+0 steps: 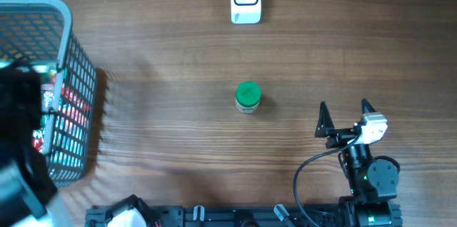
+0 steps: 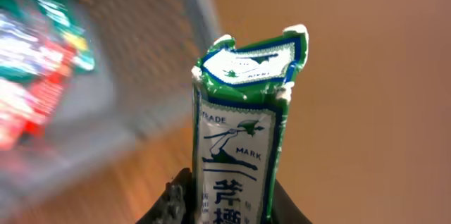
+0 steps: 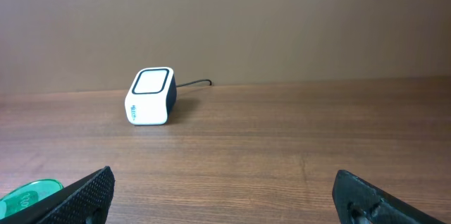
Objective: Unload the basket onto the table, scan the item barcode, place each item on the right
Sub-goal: 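Carry the packet to the scanner and place it left of the jar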
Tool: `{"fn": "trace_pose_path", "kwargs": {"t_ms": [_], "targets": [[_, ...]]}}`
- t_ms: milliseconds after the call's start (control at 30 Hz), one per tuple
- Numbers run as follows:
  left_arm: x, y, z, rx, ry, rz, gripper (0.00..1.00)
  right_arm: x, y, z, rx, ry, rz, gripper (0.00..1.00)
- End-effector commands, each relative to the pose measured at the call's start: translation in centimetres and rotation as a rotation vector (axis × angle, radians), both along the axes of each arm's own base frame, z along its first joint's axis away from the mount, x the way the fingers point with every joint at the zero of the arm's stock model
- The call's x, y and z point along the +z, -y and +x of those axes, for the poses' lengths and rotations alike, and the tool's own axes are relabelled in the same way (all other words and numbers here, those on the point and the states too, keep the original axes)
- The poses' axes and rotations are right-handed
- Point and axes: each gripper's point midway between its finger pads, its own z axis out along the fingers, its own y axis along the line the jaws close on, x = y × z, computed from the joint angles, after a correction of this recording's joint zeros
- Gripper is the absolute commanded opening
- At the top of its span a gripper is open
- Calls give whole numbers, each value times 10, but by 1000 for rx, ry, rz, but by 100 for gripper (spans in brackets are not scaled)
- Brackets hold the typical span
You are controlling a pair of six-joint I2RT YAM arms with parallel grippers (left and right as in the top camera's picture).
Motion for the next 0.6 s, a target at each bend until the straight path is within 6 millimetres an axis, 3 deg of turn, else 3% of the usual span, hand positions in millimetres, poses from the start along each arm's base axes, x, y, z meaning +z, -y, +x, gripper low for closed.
{"fn": "trace_pose_path", "kwargs": {"t_ms": [0,133,367,567], "targets": [[10,87,11,-327,49,-45,20,2,0,0,-4,6,-5,100],[-18,136,21,-482,-81,-35,20,2,0,0,-4,6,-6,100],[-104,208,59,-638,-412,93,20,2,0,0,-4,6,-6,100],[-183,226,77,-575,-676,126,21,2,0,0,-4,6,-5,100]]}}
